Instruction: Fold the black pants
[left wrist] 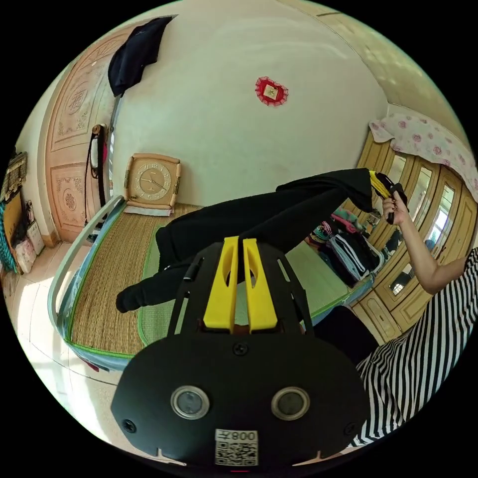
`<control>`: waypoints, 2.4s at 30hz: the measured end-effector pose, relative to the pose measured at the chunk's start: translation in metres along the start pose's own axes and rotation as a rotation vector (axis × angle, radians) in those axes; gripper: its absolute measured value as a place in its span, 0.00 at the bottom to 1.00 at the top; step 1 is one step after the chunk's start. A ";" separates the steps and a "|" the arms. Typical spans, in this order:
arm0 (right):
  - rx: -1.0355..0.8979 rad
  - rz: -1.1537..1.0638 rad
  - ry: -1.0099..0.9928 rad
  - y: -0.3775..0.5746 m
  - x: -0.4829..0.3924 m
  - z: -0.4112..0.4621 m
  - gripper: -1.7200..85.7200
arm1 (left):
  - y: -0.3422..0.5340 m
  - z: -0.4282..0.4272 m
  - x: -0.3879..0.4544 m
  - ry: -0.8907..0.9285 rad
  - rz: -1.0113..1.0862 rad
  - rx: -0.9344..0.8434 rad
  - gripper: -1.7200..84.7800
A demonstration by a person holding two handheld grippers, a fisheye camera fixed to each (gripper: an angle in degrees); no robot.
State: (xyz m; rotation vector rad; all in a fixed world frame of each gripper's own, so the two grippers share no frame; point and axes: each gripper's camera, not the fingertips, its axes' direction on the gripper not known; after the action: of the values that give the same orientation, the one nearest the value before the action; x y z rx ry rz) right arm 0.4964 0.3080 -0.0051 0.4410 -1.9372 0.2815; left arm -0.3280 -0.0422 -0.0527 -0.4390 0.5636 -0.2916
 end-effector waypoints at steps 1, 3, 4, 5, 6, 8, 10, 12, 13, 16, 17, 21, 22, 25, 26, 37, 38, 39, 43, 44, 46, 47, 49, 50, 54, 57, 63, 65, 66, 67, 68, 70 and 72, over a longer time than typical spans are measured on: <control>-0.046 0.142 0.075 0.032 0.055 0.001 0.03 | 0.009 0.028 0.002 0.002 -0.011 -0.132 0.04; -0.092 0.353 0.209 0.083 0.130 -0.004 0.03 | 0.026 0.074 0.001 -0.020 -0.068 -0.348 0.04; -0.095 0.480 0.243 0.114 0.167 -0.010 0.03 | 0.036 0.099 0.000 0.003 -0.101 -0.473 0.04; -0.088 0.512 0.243 0.127 0.178 -0.011 0.03 | 0.039 0.108 -0.001 0.018 -0.118 -0.522 0.05; -0.082 0.550 0.263 0.146 0.192 -0.011 0.03 | 0.041 0.119 0.001 0.063 -0.153 -0.555 0.05; -0.124 0.529 0.278 0.158 0.199 0.002 0.03 | 0.035 0.123 0.006 0.071 -0.185 -0.538 0.06; -0.225 0.431 0.310 0.152 0.199 0.040 0.05 | 0.019 0.126 0.012 0.067 -0.185 -0.512 0.07; -0.331 0.319 0.335 0.140 0.193 0.080 0.08 | 0.005 0.129 0.015 0.074 -0.195 -0.490 0.07; -0.400 0.233 0.361 0.132 0.188 0.109 0.09 | -0.005 0.130 0.018 0.074 -0.202 -0.472 0.07; -0.539 0.004 0.431 0.118 0.170 0.184 0.11 | -0.024 0.134 0.026 0.075 -0.221 -0.420 0.07; -0.563 -0.040 0.441 0.117 0.167 0.198 0.12 | -0.027 0.135 0.028 0.070 -0.222 -0.416 0.07; -0.741 -0.291 0.559 0.123 0.156 0.284 0.14 | -0.045 0.155 0.039 0.116 -0.238 -0.414 0.08; -0.786 -0.343 0.586 0.127 0.156 0.302 0.15 | -0.050 0.167 0.041 0.132 -0.246 -0.428 0.08; -0.859 -0.451 0.659 0.141 0.159 0.335 0.15 | -0.069 0.203 0.047 0.185 -0.252 -0.464 0.10; -0.864 -0.466 0.673 0.143 0.160 0.339 0.14 | -0.074 0.211 0.049 0.194 -0.249 -0.470 0.10; -0.879 -0.460 0.699 0.157 0.187 0.341 0.05 | -0.180 0.360 0.116 0.329 -0.051 -0.628 0.10; -0.877 -0.454 0.692 0.156 0.189 0.339 0.04 | -0.182 0.369 0.118 0.333 -0.062 -0.654 0.11; -0.872 -0.437 0.677 0.155 0.193 0.334 0.04 | -0.184 0.387 0.123 0.343 -0.083 -0.720 0.11; -0.832 -0.339 0.597 0.146 0.209 0.307 0.02 | -0.192 0.426 0.141 0.311 -0.089 -0.815 0.09; -0.823 -0.330 0.589 0.144 0.211 0.303 0.02 | -0.194 0.428 0.143 0.301 -0.088 -0.809 0.08; -0.766 -0.294 0.581 0.136 0.215 0.278 0.02 | -0.205 0.435 0.151 0.299 -0.096 -0.818 0.06; -0.744 -0.281 0.579 0.133 0.216 0.269 0.02 | -0.208 0.436 0.153 0.300 -0.093 -0.813 0.05; -0.633 -0.235 0.564 0.117 0.220 0.223 0.02 | -0.223 0.434 0.161 0.322 -0.072 -0.775 0.04; -0.603 -0.220 0.573 0.112 0.222 0.209 0.02 | -0.227 0.434 0.163 0.332 -0.068 -0.764 0.04; -0.372 -0.024 0.649 0.096 0.255 0.088 0.02 | -0.255 0.430 0.182 0.413 -0.014 -0.688 0.04; -0.238 0.215 0.696 0.106 0.302 0.002 0.03 | -0.271 0.431 0.198 0.452 0.022 -0.662 0.03; -0.191 0.548 0.757 0.161 0.369 -0.094 0.04 | -0.291 0.438 0.223 0.445 0.093 -0.671 0.03; -0.197 0.578 0.780 0.172 0.370 -0.106 0.04 | -0.295 0.439 0.225 0.443 0.086 -0.669 0.03; -0.205 0.578 0.803 0.177 0.367 -0.111 0.04 | -0.298 0.440 0.226 0.447 0.078 -0.662 0.03; -0.212 0.570 0.824 0.182 0.362 -0.116 0.05 | -0.301 0.439 0.227 0.452 0.070 -0.655 0.03; -0.209 0.565 0.834 0.184 0.359 -0.119 0.05 | -0.303 0.439 0.227 0.454 0.068 -0.650 0.03; -0.193 0.512 0.791 0.188 0.340 -0.125 0.07 | -0.309 0.438 0.229 0.460 0.064 -0.636 0.03; -0.203 0.421 0.725 0.187 0.318 -0.117 0.08 | -0.312 0.437 0.231 0.471 0.064 -0.629 0.03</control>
State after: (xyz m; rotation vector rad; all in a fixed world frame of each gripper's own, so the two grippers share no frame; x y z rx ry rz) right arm 0.4010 0.4671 0.3349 -0.1999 -1.3021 0.4384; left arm 0.0628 -0.2621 0.3232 -0.9693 1.1366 -0.1486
